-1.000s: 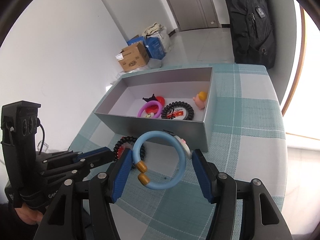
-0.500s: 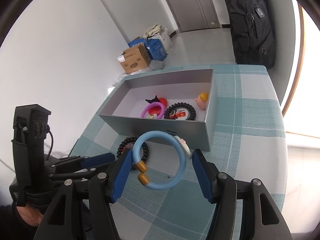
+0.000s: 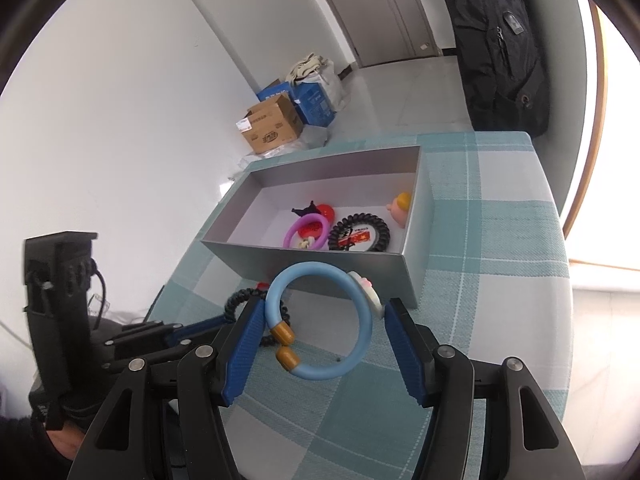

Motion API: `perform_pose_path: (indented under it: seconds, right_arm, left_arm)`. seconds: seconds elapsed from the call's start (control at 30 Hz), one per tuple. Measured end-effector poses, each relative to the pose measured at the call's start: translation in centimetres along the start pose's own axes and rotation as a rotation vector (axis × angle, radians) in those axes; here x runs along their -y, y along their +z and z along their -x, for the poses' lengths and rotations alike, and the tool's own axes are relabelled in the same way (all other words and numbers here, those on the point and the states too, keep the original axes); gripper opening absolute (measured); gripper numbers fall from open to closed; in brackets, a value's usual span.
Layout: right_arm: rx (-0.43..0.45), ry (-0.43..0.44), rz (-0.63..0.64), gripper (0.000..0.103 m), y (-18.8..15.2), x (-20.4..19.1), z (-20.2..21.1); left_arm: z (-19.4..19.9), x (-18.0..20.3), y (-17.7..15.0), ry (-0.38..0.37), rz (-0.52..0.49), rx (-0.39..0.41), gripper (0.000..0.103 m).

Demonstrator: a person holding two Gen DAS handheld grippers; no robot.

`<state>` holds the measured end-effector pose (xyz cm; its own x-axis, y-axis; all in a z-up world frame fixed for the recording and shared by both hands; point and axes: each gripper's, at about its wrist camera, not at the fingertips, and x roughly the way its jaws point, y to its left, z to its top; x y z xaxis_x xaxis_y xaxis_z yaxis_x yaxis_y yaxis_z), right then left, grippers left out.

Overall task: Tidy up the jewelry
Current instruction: 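Grasp the second black coiled hair tie with the left tool while the right tool holds the blue bangle, then carry the black hair tie and blue bangle into the gray box and open both tools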

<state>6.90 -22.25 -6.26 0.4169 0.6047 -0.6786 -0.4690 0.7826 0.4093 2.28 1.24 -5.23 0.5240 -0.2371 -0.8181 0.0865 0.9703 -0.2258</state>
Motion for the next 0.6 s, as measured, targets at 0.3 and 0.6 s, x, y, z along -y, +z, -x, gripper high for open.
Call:
perform_pose_path:
  seconds: [0.3, 0.6]
  right_arm:
    - [0.012, 0.004, -0.003, 0.062, -0.1, 0.0, 0.4]
    - [0.074, 0.035, 0.013, 0.062, 0.5, -0.7, 1.7]
  left_arm:
    - [2.2, 1.2, 0.0, 0.016, -0.065, 0.082, 0.005]
    - [3.5, 0.0, 2.3, 0.005, 0.003, 0.174, 0.005]
